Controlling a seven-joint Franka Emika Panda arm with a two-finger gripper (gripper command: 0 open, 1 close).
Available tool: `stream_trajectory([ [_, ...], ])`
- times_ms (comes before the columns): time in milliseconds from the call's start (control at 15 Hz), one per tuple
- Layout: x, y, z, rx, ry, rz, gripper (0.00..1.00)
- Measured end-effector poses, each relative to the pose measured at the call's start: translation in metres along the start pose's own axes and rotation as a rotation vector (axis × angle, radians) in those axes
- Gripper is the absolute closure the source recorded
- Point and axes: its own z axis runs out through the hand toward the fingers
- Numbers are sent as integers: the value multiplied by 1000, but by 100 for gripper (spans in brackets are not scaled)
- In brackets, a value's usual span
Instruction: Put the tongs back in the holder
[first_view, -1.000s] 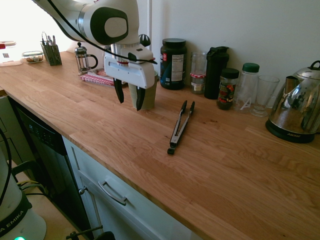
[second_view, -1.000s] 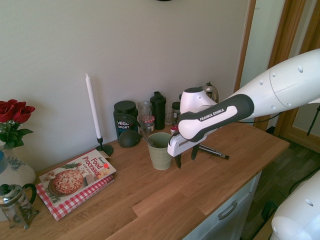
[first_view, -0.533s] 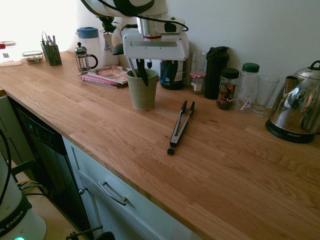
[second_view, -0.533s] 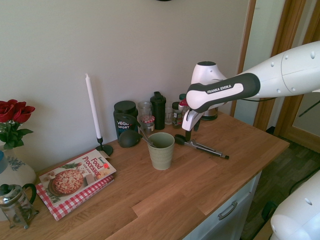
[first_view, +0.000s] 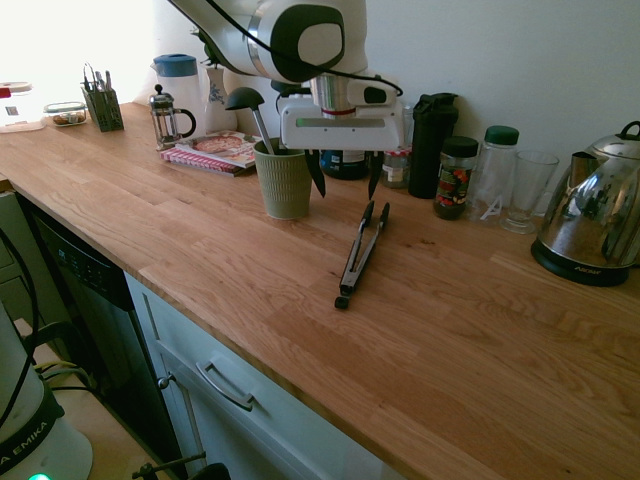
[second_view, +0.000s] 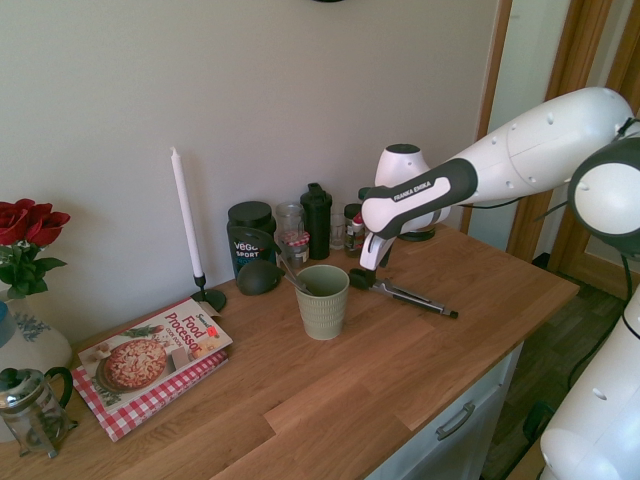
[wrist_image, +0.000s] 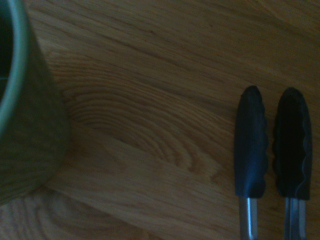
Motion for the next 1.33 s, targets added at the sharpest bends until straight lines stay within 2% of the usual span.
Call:
stream_trajectory([
  [467,26,-3,26,-13,-31,11,0],
  [1200,21,-19,54,-28,-71,39,0],
  [1267,20,-20,59,-30,-75,41,100],
  [1333,20,-21,63,-31,-78,44,100],
])
